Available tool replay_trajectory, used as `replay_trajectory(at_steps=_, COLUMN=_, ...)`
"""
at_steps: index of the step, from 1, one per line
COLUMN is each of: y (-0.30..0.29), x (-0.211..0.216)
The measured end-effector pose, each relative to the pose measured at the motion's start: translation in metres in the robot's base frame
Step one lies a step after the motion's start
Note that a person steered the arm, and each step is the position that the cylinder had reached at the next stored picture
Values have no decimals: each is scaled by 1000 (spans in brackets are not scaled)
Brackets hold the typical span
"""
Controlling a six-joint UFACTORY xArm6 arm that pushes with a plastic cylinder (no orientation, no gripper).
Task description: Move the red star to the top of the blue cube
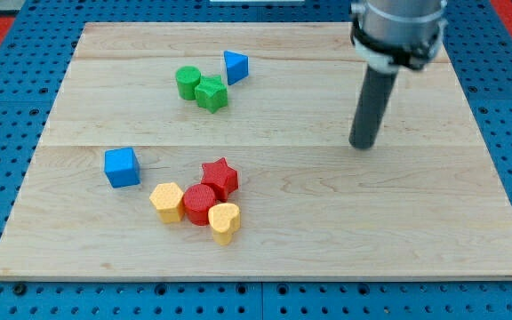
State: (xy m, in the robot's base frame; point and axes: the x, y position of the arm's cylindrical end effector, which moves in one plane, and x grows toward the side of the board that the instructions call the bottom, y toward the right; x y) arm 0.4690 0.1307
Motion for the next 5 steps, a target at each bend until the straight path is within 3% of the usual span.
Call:
replay_trajectory(at_steps=1, y=-52, x=54)
replay_trajectory(at_steps=2, y=-148, x=59)
replay_trajectory(at_steps=4, y=-259, x=27)
replay_trajectory(at_steps=5, y=-220, x=-14)
